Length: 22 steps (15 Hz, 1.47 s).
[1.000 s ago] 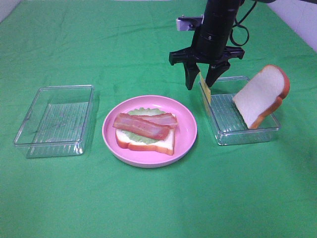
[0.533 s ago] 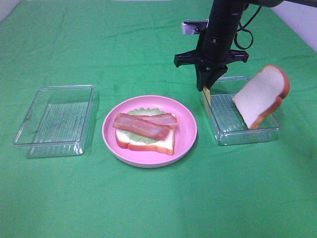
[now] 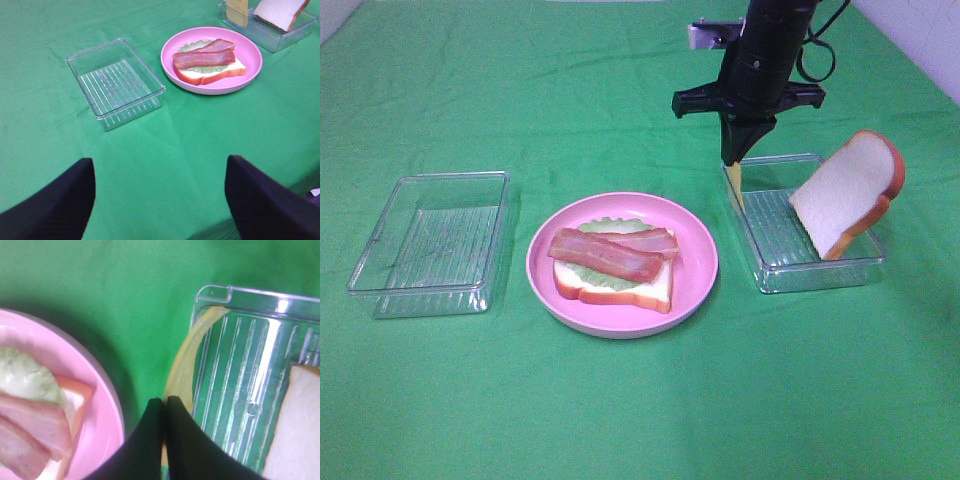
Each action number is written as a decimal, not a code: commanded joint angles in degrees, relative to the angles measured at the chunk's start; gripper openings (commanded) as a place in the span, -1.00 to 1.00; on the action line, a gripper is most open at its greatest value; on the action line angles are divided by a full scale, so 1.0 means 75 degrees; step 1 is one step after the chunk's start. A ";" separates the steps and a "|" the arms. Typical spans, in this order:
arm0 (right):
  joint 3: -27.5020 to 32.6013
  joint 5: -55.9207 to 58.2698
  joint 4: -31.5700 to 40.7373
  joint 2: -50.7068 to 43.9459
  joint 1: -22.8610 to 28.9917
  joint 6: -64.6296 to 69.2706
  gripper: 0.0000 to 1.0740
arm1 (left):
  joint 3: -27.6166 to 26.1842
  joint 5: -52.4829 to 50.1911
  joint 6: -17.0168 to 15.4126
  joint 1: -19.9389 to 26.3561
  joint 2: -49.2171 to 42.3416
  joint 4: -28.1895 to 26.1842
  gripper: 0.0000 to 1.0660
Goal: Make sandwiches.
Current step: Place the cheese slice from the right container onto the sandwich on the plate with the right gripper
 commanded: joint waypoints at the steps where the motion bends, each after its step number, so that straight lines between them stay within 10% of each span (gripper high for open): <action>1: -0.0069 0.0519 0.0000 -0.0565 -0.0023 -0.0122 -1.00 | 0.0038 -0.0092 -0.0038 -0.0008 -0.0115 0.0015 0.31; 7: 0.0053 0.0519 0.1849 -0.1627 -0.0008 -0.1245 -1.00 | 0.0038 -0.0092 -0.0038 -0.0008 -0.0115 0.0015 0.31; 13: 0.2185 0.0451 0.5623 -0.1895 0.0115 -0.3262 -1.00 | 0.0038 -0.0092 -0.0038 -0.0008 -0.0115 0.0015 0.31; 22: 0.2888 -0.0947 0.6516 -0.0886 0.1062 -0.3820 -1.00 | 0.0038 -0.0092 -0.0031 -0.0008 -0.0115 0.0023 0.31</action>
